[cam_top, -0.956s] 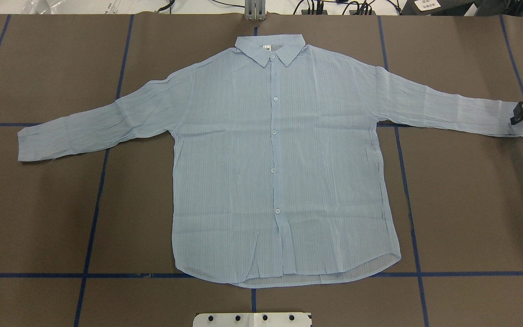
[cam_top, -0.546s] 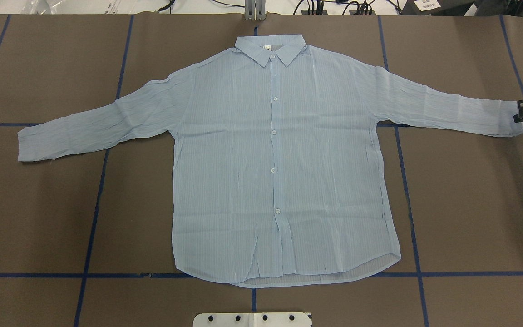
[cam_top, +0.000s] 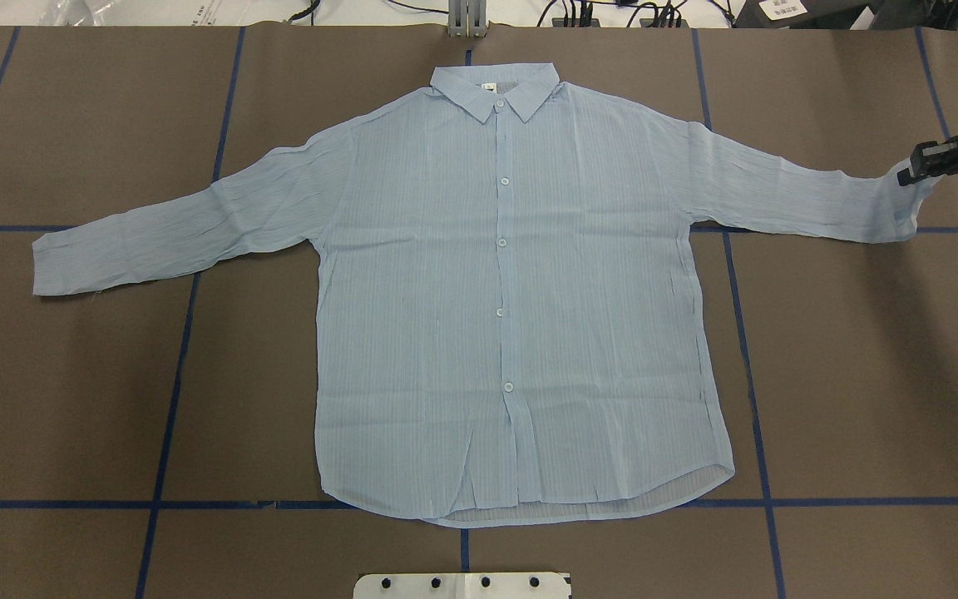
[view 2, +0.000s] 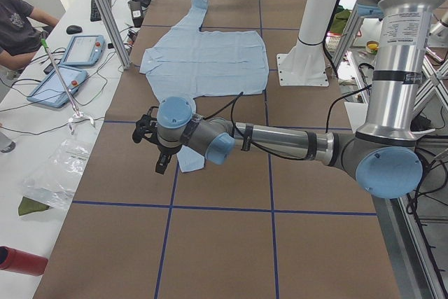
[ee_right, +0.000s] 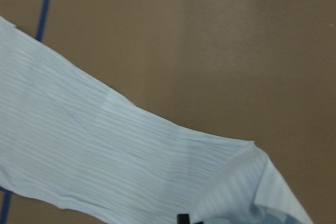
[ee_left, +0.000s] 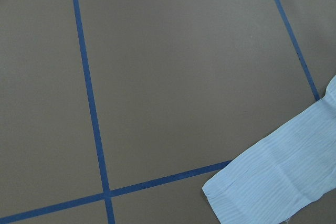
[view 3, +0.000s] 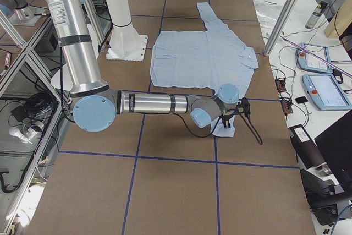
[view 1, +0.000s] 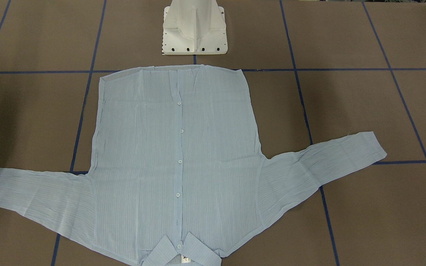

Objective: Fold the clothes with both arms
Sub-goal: 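Lift the cuff with the right gripper and carry it toward the collar, then lay the sleeve across the shirt chest below the collar with the right gripper, then hold the folded sleeve with the right gripper while the left gripper grasps the other cuff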

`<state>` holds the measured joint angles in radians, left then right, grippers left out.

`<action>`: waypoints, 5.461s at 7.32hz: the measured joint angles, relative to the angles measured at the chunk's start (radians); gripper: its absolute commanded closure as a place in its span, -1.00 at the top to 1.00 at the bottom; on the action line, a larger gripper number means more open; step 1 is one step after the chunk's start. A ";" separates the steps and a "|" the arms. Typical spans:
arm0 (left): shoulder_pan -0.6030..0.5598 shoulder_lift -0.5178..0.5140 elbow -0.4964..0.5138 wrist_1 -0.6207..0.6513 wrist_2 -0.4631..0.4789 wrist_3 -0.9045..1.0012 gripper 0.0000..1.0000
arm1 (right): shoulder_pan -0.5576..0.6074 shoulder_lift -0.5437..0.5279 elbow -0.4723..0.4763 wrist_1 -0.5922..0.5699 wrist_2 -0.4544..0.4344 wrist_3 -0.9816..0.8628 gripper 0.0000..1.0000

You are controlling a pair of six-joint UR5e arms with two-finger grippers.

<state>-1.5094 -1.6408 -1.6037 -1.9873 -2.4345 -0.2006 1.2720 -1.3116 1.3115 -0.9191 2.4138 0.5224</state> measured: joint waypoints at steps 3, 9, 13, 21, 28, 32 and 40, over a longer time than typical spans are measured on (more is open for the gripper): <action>0.000 0.008 0.008 0.000 0.000 0.003 0.99 | -0.015 0.171 0.048 -0.076 0.078 0.007 -1.00; 0.000 0.011 0.068 -0.001 0.001 0.010 0.99 | -0.232 0.691 -0.053 -0.303 -0.048 0.103 -1.00; -0.001 0.011 0.090 -0.002 0.000 0.009 0.99 | -0.462 0.819 -0.219 -0.296 -0.316 0.111 0.98; 0.014 0.003 0.081 -0.027 0.016 -0.076 0.99 | -0.642 0.885 -0.282 -0.335 -0.638 0.248 0.99; 0.548 0.093 0.036 -0.462 0.535 -1.026 0.81 | -0.479 0.644 0.046 -0.598 -0.421 0.259 0.99; 0.610 0.096 0.089 -0.461 0.643 -1.063 0.51 | -0.476 0.628 0.063 -0.598 -0.415 0.265 0.99; 0.636 0.096 0.105 -0.461 0.654 -1.057 0.06 | -0.478 0.617 0.066 -0.597 -0.418 0.269 0.99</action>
<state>-0.8729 -1.5447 -1.4985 -2.4486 -1.7808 -1.2578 0.7944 -0.6942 1.3775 -1.5156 1.9957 0.7915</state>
